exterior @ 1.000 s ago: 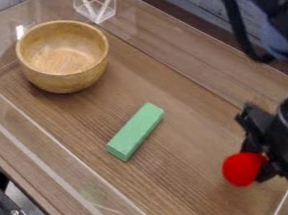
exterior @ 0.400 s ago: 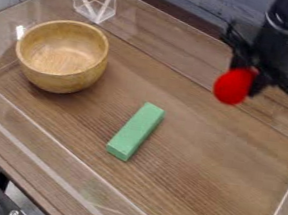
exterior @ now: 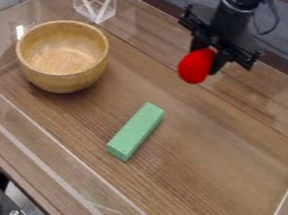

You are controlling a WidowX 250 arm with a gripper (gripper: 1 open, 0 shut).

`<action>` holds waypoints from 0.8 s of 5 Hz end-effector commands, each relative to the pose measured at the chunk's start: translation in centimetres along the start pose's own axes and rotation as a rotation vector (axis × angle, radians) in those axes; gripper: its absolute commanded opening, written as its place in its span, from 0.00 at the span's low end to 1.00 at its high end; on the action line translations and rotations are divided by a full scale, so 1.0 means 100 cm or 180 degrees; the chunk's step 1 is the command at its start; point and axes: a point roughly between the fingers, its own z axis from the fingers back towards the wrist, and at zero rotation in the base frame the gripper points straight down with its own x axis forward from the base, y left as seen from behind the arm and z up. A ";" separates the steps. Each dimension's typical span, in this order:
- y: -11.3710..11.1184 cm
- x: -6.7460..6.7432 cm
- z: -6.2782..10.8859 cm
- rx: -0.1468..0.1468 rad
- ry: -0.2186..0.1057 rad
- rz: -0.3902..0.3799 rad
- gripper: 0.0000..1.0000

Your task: Move the red object to the left

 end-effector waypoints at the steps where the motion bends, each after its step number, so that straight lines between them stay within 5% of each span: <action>1: 0.016 0.018 -0.003 0.0067 -0.0143 0.0231 0.00; 2: 0.042 0.016 -0.003 0.0050 -0.0147 0.0107 0.00; 4: 0.096 0.010 -0.019 0.0097 -0.0063 0.0335 0.00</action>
